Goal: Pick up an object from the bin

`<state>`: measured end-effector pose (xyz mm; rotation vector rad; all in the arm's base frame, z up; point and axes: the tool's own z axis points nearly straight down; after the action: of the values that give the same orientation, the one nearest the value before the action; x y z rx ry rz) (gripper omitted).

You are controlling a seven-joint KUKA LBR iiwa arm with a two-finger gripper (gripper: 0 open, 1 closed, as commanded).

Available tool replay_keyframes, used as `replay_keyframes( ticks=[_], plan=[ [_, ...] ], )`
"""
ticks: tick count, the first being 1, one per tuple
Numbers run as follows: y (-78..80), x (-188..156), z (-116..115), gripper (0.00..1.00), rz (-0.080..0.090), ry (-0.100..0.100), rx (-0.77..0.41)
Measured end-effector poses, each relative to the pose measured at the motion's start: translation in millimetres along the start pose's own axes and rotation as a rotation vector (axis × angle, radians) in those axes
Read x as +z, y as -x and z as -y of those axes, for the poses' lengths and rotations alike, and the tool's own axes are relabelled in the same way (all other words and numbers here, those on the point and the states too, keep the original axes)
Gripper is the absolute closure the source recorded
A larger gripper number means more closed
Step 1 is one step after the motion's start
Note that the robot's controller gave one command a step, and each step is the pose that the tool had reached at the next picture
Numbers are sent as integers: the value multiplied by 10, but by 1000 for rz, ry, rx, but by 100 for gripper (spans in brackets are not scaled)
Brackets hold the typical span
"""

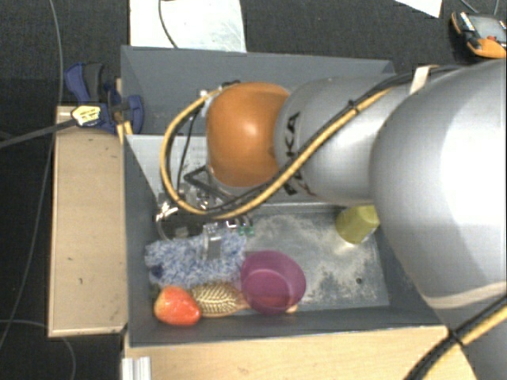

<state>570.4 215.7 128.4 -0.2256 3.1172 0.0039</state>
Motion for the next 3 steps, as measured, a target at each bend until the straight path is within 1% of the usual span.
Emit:
replay_keyframes(
  ticks=[1,2,3],
  plan=[
    [-49,282,294,0,-20,-1,-291],
    [-231,564,67,0,3,-1,75],
    [-58,571,247,100,-19,4,-337]
  ],
)
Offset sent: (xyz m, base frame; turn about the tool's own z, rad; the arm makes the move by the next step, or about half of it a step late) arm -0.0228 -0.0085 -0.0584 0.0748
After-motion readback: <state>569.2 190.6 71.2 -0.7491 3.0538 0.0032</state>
